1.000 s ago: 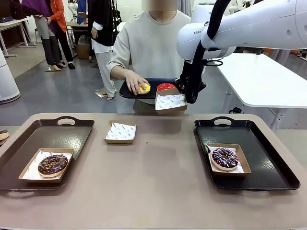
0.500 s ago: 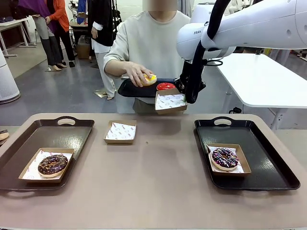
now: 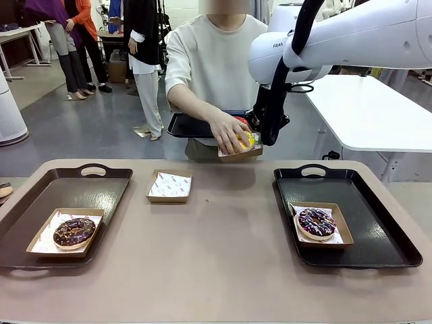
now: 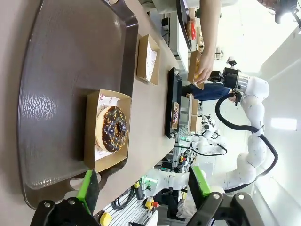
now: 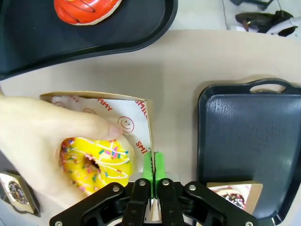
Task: Individually package the donuts and arrange them on the tray.
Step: Place the picked Paper togo box on the Handle tray while simultaneously picking up another Paper togo box from the table with the other hand.
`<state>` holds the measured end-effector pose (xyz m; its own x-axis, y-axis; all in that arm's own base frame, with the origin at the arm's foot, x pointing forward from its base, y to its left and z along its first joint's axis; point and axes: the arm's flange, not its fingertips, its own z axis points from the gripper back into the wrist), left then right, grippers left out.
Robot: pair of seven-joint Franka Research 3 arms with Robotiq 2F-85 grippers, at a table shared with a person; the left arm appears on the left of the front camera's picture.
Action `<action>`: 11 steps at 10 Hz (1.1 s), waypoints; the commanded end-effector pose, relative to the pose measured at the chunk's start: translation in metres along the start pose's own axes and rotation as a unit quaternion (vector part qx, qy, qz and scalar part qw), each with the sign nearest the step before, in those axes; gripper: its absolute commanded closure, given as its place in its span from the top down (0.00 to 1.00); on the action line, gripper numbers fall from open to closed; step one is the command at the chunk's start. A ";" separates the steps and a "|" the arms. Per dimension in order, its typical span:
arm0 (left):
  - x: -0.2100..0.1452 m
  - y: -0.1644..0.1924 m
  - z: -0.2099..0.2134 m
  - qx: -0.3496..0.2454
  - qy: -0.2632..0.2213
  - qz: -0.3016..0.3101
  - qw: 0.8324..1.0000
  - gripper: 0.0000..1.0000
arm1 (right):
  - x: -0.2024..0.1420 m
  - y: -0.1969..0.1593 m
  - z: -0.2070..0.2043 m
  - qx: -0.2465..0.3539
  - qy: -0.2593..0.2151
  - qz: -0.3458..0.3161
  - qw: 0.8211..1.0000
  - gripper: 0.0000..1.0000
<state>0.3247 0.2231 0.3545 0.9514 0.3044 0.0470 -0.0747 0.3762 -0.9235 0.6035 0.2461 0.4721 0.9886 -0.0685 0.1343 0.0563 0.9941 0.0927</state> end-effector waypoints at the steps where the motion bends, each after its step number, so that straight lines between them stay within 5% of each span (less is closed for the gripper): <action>1: 0.000 0.000 0.002 -0.006 -0.004 -0.001 1.000 1.00 | -0.001 -0.001 0.000 0.000 0.000 -0.001 1.000 0.00; 11: 0.000 0.000 0.002 -0.006 -0.004 -0.001 1.000 1.00 | -0.001 -0.001 0.000 0.000 0.000 -0.001 1.000 0.00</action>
<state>0.3245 0.2234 0.3546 0.9511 0.3054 0.0470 -0.0753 0.3764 -0.9234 0.6035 0.2462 0.4721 0.9886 -0.0685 0.1343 0.0563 0.9941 0.0927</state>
